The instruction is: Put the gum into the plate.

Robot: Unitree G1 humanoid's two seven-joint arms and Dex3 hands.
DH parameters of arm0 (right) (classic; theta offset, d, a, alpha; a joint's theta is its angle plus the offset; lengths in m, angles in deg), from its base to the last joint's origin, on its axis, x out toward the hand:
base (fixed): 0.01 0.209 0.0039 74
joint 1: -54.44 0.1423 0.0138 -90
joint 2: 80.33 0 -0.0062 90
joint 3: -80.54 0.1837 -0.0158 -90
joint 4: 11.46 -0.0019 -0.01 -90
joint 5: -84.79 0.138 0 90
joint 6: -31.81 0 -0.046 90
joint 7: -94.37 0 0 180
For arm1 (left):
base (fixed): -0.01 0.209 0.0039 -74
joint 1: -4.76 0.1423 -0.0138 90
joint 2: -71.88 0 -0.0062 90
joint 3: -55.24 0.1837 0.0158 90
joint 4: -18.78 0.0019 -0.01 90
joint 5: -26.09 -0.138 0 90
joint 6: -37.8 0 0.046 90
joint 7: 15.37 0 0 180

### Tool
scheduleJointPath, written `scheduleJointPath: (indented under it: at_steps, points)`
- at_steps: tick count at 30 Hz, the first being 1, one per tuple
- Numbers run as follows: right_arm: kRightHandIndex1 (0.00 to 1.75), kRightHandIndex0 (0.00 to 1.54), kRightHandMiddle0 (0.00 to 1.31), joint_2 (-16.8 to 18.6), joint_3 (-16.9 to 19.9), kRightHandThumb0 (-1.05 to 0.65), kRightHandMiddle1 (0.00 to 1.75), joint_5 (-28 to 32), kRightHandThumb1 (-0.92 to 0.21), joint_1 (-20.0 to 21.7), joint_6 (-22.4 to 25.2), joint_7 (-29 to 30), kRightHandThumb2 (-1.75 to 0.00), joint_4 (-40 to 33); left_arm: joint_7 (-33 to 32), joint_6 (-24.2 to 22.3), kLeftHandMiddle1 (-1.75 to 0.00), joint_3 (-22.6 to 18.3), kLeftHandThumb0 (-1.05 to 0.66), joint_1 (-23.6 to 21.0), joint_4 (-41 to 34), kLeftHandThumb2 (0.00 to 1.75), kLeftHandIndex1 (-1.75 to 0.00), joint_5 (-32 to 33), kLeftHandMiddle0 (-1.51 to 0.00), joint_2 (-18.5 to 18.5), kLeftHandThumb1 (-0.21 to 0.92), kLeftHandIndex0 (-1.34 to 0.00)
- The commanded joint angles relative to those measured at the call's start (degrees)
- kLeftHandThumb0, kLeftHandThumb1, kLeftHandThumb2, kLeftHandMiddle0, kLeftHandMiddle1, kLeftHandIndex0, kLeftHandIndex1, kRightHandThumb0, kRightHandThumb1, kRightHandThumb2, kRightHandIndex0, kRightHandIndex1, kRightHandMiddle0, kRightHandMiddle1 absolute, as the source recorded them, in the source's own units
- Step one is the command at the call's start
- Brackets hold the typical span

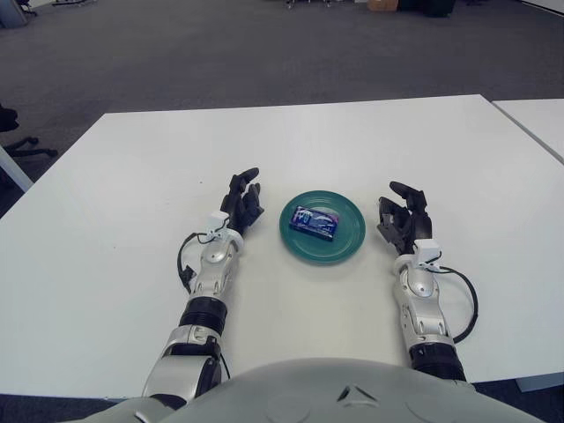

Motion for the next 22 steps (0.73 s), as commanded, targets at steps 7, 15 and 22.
scheduleJointPath:
  at_steps: [7,15,22]
  points:
    - [0.28,0.35,0.04,0.4,-0.5,-0.54,0.99,1.1,-0.92,-4.4,4.8,-1.7,-0.60,-0.5,-0.6,1.1,-0.10,0.9,-0.81,4.8,0.0,0.82,-1.01,-3.1,-0.46,-1.1,0.92,-0.11]
    - [0.16,0.34,0.02,-0.7,-0.6,-0.58,0.96,0.3,-0.92,-5.7,6.6,-2.5,-0.62,-3.2,-0.6,5.7,-0.11,0.8,-0.83,9.7,-0.4,0.86,-1.02,-4.1,-0.49,-1.1,0.92,-0.16]
    - [0.13,0.34,0.01,-1.8,-0.6,-0.60,0.95,0.2,-0.92,-6.8,7.6,-3.4,-0.63,-4.8,0.1,8.2,-0.15,0.3,-0.83,12.1,0.5,0.84,-1.02,-2.9,-0.55,-0.8,0.92,-0.18]
